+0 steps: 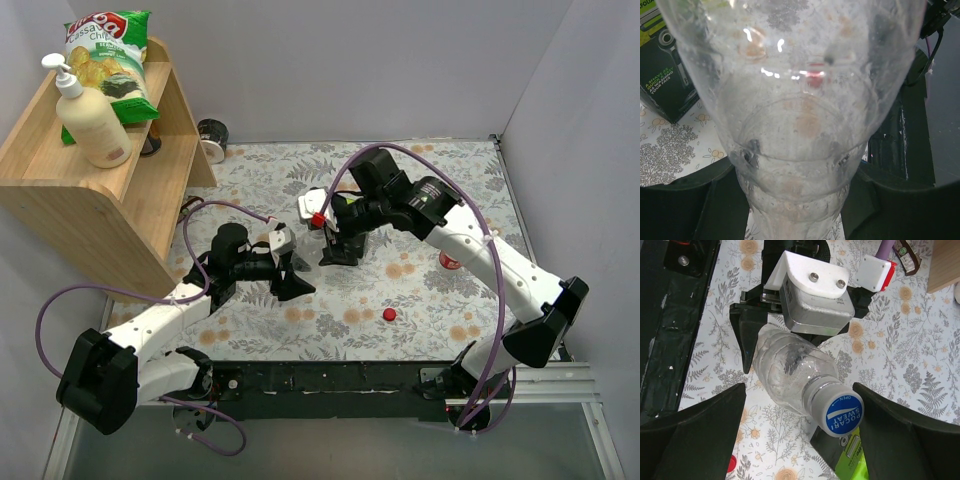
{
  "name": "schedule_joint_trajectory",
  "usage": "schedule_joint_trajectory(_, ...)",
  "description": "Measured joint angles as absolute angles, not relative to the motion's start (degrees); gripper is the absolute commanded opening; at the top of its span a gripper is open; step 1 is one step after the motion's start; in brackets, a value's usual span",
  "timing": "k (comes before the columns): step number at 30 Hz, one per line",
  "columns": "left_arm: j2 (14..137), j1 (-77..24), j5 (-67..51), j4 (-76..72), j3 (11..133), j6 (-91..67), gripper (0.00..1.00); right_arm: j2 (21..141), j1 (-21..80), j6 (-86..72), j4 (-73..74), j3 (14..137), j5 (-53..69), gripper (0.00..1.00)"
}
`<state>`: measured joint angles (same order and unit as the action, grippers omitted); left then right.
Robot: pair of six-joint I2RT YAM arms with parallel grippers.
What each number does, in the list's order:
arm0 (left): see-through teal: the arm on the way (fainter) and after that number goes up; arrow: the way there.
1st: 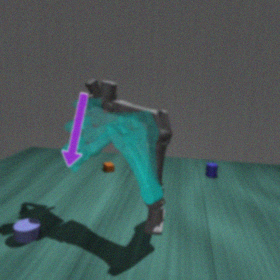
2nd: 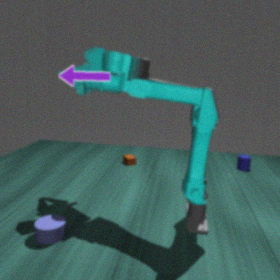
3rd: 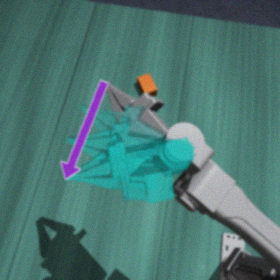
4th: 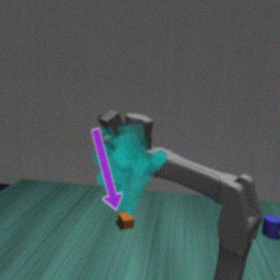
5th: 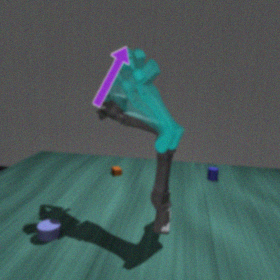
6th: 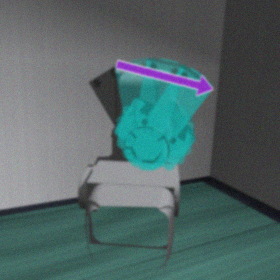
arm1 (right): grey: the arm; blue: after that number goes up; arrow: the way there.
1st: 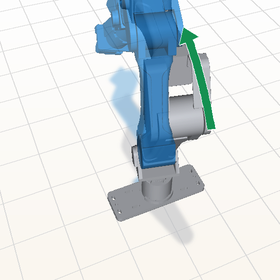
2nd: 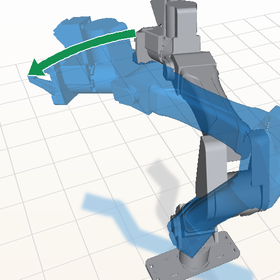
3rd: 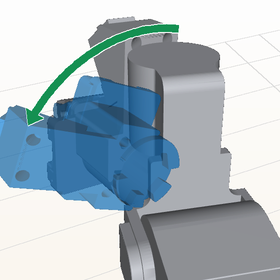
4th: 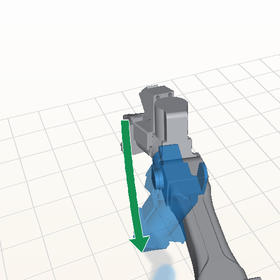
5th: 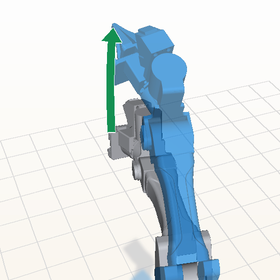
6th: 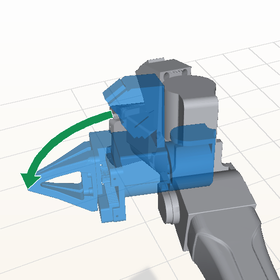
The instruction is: Screw on the bottle caps
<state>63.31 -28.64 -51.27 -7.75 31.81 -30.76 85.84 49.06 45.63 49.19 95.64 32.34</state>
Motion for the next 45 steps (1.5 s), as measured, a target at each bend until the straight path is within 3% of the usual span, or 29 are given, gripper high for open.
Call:
schedule_joint_trajectory(26, 63.3, -28.7, -50.5, -9.8, 30.6, -35.1, 0.0, 83.8, 51.1, 46.6, 44.5, 91.0, 23.6, 0.94)
schedule_joint_trajectory(45, 61.8, -28.7, -48.6, -12.9, 28.7, -37.7, 0.0, 83.9, 51.1, 39.0, 43.8, 91.0, 21.1, 0.94)
